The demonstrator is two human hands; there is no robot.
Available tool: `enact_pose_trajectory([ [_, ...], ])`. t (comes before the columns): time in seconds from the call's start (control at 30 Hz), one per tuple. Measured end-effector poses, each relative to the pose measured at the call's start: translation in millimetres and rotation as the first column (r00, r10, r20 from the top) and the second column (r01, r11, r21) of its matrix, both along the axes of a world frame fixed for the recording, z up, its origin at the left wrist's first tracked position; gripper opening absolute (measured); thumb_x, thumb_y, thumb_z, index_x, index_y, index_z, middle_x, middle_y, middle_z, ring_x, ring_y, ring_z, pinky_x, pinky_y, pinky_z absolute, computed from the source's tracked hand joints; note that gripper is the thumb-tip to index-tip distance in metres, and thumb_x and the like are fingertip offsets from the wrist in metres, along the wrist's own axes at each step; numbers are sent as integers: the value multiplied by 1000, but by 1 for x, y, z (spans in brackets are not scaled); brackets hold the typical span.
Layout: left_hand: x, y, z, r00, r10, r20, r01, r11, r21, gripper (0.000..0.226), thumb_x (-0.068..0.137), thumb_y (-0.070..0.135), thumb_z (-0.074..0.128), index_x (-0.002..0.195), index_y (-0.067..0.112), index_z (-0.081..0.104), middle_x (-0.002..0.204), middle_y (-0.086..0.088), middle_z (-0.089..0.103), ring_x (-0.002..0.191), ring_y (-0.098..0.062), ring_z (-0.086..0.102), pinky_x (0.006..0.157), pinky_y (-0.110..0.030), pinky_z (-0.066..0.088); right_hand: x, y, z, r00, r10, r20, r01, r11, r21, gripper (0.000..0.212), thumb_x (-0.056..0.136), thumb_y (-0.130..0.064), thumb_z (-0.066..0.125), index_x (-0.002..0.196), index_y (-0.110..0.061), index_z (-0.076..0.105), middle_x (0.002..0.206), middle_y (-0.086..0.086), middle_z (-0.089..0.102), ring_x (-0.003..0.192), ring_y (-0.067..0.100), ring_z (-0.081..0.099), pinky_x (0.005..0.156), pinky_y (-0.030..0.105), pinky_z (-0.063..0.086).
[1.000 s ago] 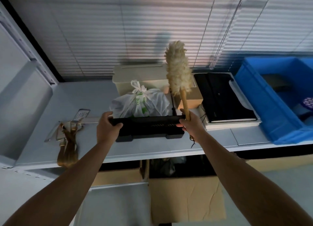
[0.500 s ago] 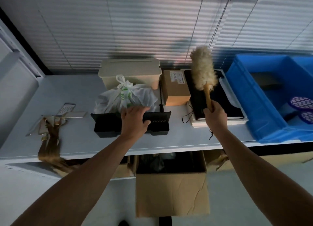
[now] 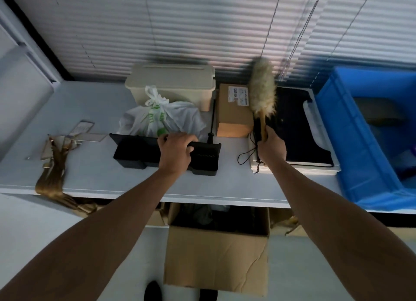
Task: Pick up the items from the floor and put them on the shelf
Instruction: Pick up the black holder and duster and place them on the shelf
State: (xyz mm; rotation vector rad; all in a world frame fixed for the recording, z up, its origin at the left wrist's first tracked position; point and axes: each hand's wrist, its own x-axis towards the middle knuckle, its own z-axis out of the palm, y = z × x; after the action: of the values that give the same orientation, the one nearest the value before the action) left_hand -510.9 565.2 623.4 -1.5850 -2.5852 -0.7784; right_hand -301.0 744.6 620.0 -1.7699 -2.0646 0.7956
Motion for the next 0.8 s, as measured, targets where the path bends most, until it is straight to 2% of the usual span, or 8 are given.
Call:
enact_pose_trajectory([
  [0.07,0,2,-1,1000,12,-7,-12,1000,8,27,78,6,69,87,31,65,86,13,65,93,-15,59,91,-32,19,-5,3,-3,999,39,-17,-38,999,37,39,95,-18,51,134,-24,52,98,6,69,88,30,66,70,35,53],
  [0.13,0,2,0,1000,10,-1,-10,1000,10,28,78,6,70,88,31,64,85,13,65,93,-15,59,92,-32,19,-9,2,-7,997,74,-10,-73,996,50,30,95,-24,50,124,-25,55,97,6,67,87,30,65,68,35,51],
  [0.23,-1,-3,1,1000,-14,-12,14,1000,21,31,77,6,71,93,32,64,88,15,64,94,-14,60,97,-36,25,-11,-2,-12,992,51,116,-53,998,17,29,97,-25,45,125,-27,54,113,10,55,88,29,56,71,35,43],
  [0.3,-2,-5,3,1000,-14,-12,14,1000,12,35,77,9,73,102,32,65,94,13,66,100,-15,60,104,-42,28,-10,-3,-12,985,29,171,-28,1000,-4,36,99,-34,46,134,-24,51,124,13,49,97,32,56,74,35,42],
  [0.43,-2,-5,6,1000,-9,6,9,1000,2,38,76,12,74,107,32,64,99,13,67,105,-15,59,111,-50,29,-5,1,-10,980,41,193,-34,998,-44,59,93,-34,59,148,-23,40,137,13,45,117,33,55,82,40,46],
  [0.6,-3,-4,6,1000,-9,2,9,1000,-9,37,76,17,74,107,34,64,100,14,67,107,-14,59,113,-50,26,-15,-3,-11,978,24,206,-30,999,26,55,90,-44,60,137,-17,48,130,11,47,115,31,52,74,37,45],
  [0.7,-3,-4,3,1000,-10,-19,10,1000,-11,36,76,19,75,107,34,64,101,13,67,107,-14,59,114,-49,25,-33,-10,-15,935,52,351,-80,995,67,82,74,-51,77,135,-12,40,129,13,43,120,30,46,83,41,49],
  [0.8,-3,-6,0,999,-22,-44,22,1000,-4,35,75,20,76,107,31,65,101,12,68,107,-15,60,114,-49,25,-44,-15,-23,865,83,495,-166,978,127,103,68,-33,83,148,-7,24,131,12,43,117,29,47,84,37,50],
])
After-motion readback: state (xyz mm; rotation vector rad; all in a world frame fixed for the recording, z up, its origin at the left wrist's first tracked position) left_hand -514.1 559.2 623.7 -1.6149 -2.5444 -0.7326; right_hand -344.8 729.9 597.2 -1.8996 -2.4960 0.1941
